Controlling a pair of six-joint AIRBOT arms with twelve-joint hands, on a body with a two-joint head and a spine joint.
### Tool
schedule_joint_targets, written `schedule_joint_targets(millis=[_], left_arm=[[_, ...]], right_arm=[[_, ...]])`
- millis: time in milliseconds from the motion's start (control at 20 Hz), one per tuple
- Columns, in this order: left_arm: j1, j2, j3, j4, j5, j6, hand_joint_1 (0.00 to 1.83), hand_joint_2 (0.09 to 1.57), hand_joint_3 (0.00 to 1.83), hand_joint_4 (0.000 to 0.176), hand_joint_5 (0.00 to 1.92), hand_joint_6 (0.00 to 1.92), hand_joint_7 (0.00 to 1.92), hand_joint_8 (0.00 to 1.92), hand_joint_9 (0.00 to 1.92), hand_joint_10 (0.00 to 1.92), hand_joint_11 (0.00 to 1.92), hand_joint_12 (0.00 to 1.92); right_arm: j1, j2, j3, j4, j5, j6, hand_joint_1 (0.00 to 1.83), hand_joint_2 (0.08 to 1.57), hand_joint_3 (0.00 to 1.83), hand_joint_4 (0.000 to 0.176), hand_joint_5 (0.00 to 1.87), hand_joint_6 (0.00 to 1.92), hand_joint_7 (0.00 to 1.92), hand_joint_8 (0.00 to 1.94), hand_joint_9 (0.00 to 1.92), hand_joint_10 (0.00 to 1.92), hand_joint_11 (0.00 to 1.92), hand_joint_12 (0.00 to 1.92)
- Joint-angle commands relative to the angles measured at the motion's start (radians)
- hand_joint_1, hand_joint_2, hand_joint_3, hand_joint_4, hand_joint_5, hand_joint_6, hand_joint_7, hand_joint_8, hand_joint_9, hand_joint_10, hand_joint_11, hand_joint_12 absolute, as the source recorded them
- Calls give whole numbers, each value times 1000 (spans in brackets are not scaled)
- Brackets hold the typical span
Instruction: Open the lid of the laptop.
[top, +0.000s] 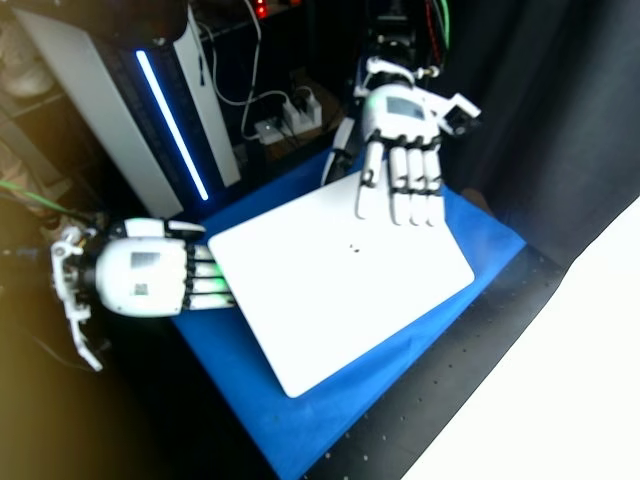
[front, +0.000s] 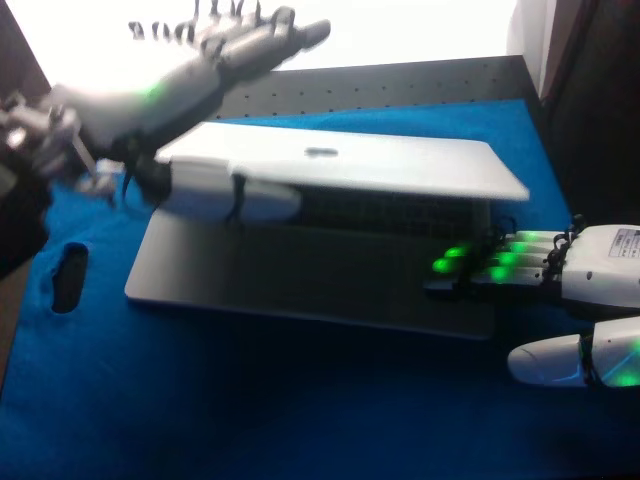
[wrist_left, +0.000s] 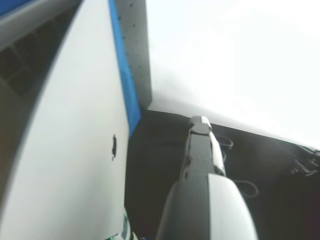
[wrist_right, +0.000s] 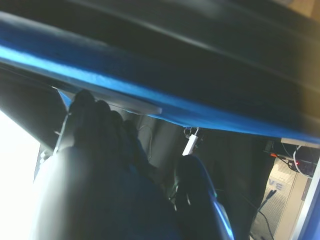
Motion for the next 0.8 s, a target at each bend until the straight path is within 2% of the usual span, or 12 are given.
schedule_joint_targets(millis=[0, 50, 100, 150, 250, 350, 400, 500, 550, 600, 650, 750], left_arm=[[-37, -23, 18, -21, -98, 5, 743, 1059, 0, 100, 0, 0, 0, 0, 0, 0, 0, 0], [-53, -34, 32, -21, -87, 5, 769, 1038, 0, 61, 0, 0, 0, 0, 0, 0, 0, 0], [-70, -45, 46, -25, -81, 5, 791, 1017, 0, 59, 0, 0, 0, 0, 0, 0, 0, 0], [-86, -57, 60, -41, -76, 18, 813, 1001, 0, 86, 0, 0, 0, 0, 0, 0, 0, 0], [-112, -72, 74, -77, -63, 70, 830, 987, 0, 11, 0, 0, 0, 0, 0, 0, 0, 0], [-140, -92, 99, -104, -37, 103, 859, 984, 0, 12, 0, 0, 0, 0, 0, 0, 0, 0], [-149, -103, 116, -118, -28, 103, 846, 1023, 4, 35, 0, 0, 0, 0, 0, 0, 0, 0], [-154, -122, 143, -151, -22, 103, 837, 1034, 8, 36, 0, 0, 0, 0, 0, 0, 0, 0], [-156, -134, 160, -167, -16, 103, 829, 1044, 11, 22, 0, 0, 0, 0, 0, 0, 0, 0], [-161, -147, 179, -182, -1, 103, 849, 1045, 9, 16, 0, 0, 0, 0, 0, 0, 0, 0], [-175, -170, 212, -198, 29, 103, 879, 1053, 9, 0, 0, 0, 0, 0, 0, 0, 0, 0], [-207, -207, 271, -213, 97, 103, 881, 1070, 13, 0, 0, 0, 0, 0, 0, 0, 0, 0]], right_arm=[[3, -16, -4, 5, 61, 18, 0, 1488, 0, 0, 87, 20, 38, 9, 3, 0, 23, 10], [3, -18, -4, 1, 61, 18, 0, 1486, 0, 0, 87, 18, 33, 6, 0, 0, 15, 6], [3, -20, -4, -5, 61, 20, 0, 1482, 0, 0, 70, 9, 17, 0, 0, 0, 5, 2], [3, -21, -4, -11, 61, 27, 0, 1476, 0, 0, 69, 7, 17, 1, 5, 2, 16, 7], [2, -21, -3, -22, 61, 40, 0, 1464, 0, 0, 72, 7, 20, 3, 13, 5, 31, 12], [0, -22, -2, -33, 61, 51, 0, 1461, 0, 0, 74, 6, 8, 0, 0, 0, 11, 3], [-1, -23, -1, -34, 61, 51, 0, 1462, 0, 0, 84, 8, 12, 2, 0, 0, 0, 0], [-1, -25, 1, -35, 61, 51, 0, 1463, 0, 0, 101, 14, 26, 8, 0, 0, 20, 8], [-1, -26, 2, -35, 61, 51, 0, 1465, 0, 0, 101, 12, 25, 6, 0, 0, 24, 10], [-1, -26, 3, -35, 61, 51, 0, 1466, 0, 0, 96, 9, 25, 5, 0, 0, 26, 10], [-1, -26, 3, -37, 61, 51, 0, 1466, 0, 0, 79, 1, 6, 0, 0, 0, 0, 0], [-1, -26, 5, -41, 61, 51, 0, 1465, 0, 0, 59, 0, 0, 0, 0, 0, 0, 0]])
